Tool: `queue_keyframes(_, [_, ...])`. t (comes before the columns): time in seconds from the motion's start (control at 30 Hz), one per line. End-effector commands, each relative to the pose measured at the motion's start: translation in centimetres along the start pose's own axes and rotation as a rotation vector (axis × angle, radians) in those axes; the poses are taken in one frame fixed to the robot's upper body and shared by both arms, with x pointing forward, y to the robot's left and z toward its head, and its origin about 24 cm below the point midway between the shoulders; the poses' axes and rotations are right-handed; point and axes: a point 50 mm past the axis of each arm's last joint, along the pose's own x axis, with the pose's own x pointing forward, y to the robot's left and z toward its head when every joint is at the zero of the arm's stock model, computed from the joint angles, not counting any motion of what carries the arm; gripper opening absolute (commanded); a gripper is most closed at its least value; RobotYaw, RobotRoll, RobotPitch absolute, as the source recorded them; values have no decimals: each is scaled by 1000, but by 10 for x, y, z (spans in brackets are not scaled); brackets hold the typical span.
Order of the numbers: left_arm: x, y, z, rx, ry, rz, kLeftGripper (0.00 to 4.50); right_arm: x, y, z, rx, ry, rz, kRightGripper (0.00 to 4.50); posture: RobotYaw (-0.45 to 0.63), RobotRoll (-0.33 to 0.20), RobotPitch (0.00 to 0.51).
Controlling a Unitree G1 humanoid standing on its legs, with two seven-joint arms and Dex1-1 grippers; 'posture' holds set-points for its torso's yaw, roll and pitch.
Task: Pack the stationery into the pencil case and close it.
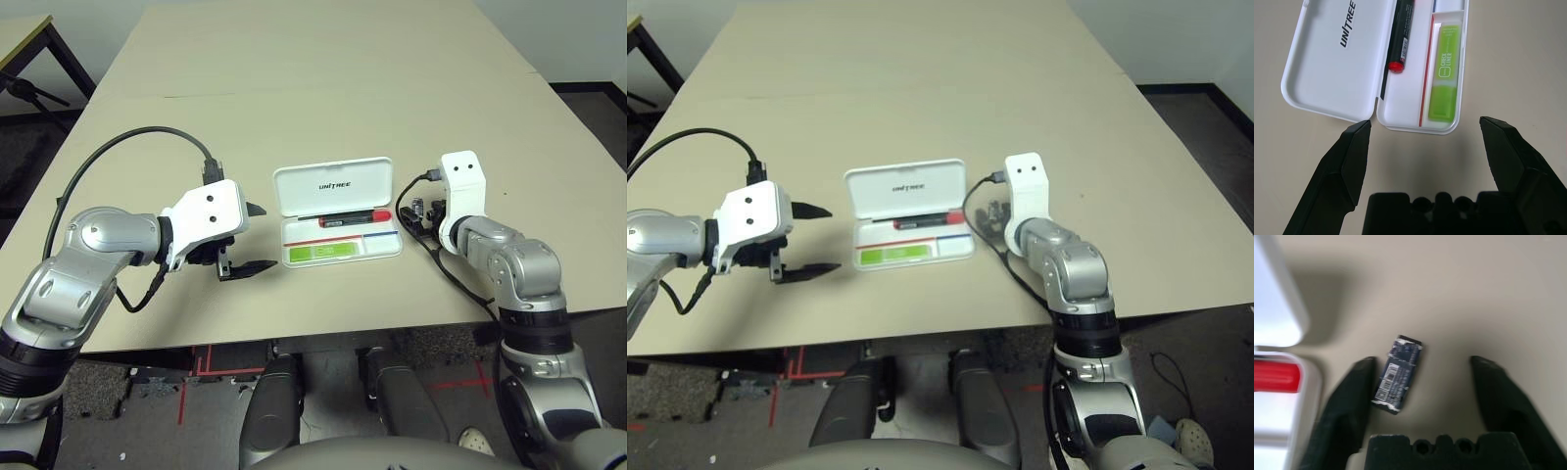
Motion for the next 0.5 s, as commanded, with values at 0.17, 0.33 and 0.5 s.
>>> queue_keyframes(0.17, [2, -5, 0, -1, 6, -21, 4500, 0, -3, -5, -62, 77, 34, 480, 11, 0, 160])
queue_keyframes(0.33, [3, -5, 0, 2, 4, -22, 4500, -10, -13, 6, -211, 62, 129, 325, 7, 0, 157])
queue_keyframes(0.5, [6, -8, -1, 6, 2, -27, 4500, -22, -29, 24, -391, 29, 270, 325, 0, 0, 152])
